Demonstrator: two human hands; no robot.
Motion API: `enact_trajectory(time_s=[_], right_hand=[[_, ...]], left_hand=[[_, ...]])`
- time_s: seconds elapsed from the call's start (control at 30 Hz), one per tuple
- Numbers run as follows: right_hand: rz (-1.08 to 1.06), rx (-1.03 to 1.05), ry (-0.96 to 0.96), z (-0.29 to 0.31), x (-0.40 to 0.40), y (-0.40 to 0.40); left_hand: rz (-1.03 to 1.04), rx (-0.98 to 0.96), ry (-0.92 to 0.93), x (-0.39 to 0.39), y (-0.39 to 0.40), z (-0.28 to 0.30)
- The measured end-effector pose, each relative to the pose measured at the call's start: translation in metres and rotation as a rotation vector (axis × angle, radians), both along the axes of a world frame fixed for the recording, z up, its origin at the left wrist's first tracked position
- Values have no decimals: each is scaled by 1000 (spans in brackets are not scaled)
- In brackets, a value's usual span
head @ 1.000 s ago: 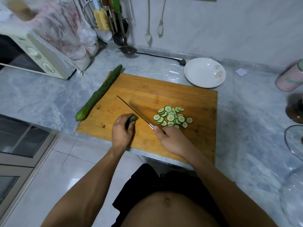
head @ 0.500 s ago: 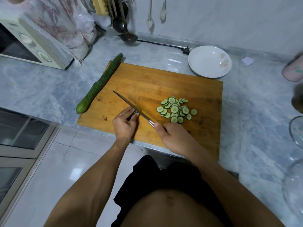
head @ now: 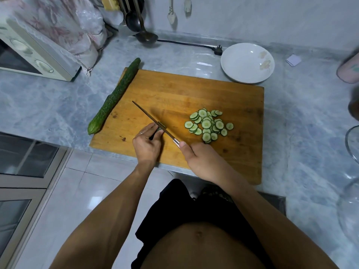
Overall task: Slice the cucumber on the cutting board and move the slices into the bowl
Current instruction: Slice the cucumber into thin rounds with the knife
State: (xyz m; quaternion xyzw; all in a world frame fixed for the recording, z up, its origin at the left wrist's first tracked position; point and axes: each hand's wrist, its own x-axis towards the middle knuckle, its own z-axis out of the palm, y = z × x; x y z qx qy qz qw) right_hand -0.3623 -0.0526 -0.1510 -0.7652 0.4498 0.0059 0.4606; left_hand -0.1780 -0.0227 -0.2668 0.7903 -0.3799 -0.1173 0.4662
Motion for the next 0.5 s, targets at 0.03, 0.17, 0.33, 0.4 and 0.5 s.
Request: enact_trajectory(time_s=[0.03, 0.17, 0.33, 0.4, 0.5], right_hand=[[-3, 7, -1, -2, 2, 0], [-38, 19, -16, -7, 10, -2], [-32, 37, 28, -16, 24, -7], [-45, 53, 37, -18, 27, -10], [-100, 92, 3, -14, 27, -15]], left_hand=[[4, -6, 1, -1, -1, 1], [-1, -10, -22, -4, -2, 4], [-12, 10, -45, -3, 0, 2], [-15, 13, -44, -3, -1, 3], [-7, -1, -49, -4, -1, 3]])
